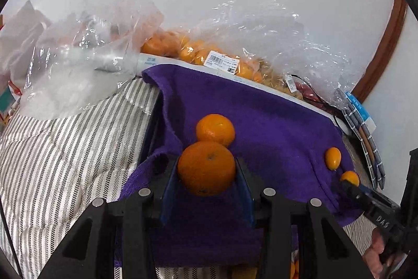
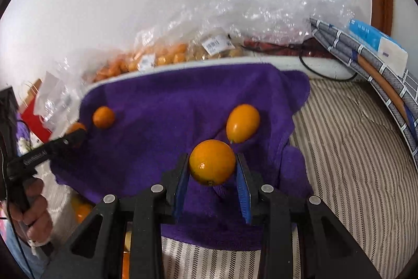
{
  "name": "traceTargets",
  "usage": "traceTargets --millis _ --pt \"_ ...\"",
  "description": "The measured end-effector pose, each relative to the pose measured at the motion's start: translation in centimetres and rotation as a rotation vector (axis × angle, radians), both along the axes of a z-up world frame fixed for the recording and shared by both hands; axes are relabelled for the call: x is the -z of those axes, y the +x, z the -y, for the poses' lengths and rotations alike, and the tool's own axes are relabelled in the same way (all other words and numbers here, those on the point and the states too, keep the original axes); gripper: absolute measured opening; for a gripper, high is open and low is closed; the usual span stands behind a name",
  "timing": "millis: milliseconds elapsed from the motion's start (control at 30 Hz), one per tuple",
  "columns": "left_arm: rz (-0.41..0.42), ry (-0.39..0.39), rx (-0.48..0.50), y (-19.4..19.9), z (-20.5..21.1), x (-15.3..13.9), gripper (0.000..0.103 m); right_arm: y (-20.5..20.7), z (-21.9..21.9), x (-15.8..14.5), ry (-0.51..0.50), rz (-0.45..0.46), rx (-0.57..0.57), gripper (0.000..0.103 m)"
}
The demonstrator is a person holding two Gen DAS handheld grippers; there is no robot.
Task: Organize fruits
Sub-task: 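Lower both oranges onto the towel and open both tools, then withdraw both tools and grasp the stemmed orange tomato with the right tool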
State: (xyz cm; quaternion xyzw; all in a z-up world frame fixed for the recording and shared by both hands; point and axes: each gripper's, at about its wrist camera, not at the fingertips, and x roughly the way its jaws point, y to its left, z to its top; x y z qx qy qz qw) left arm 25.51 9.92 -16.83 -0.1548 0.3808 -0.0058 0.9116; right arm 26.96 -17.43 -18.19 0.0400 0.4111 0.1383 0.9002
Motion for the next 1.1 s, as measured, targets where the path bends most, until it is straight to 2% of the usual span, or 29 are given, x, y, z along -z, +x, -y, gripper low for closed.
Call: traceTargets --millis 267,300,367,567,700,833,967,1100 --pt "-0.001 0.036 0.01 0.1 0.6 0.2 0.04 0.4 0.3 0.7 -0.053 -0.008 0.06 0.037" --pt "0.0 0.039 0.011 0.1 0.6 0.2 0.04 0.3 0.3 0.6 -0.054 -0.003 0.06 0.039" --pt "0.003 0.044 0.012 0.1 0.7 0.2 0.04 0.2 0.3 0.4 -0.059 0.01 0.059 0.052" --pt "0.018 0.012 0.028 -0.1 0.6 0.0 0.047 -0.6 -0.2 -0.5 -0.086 0.067 0.055 0.07" --pt "0.051 0.025 0.028 -0.7 0.8 -0.6 0.05 -1.8 0.1 -1.6 -0.099 0.141 0.088 0.07" --pt "0.091 0.043 0.025 -1.4 0.9 -1.3 0.054 -3.6 0.7 -2.8 -0.038 0.134 0.107 0.07" --pt "0.121 0.036 0.033 -2.0 0.9 -2.0 0.055 -6.7 0.2 -3.5 -0.022 0.127 0.064 0.07" --pt "0.169 0.074 0.029 -2.6 1.0 -2.7 0.058 -10.2 -0.9 -2.8 0.035 0.091 -0.023 0.07"
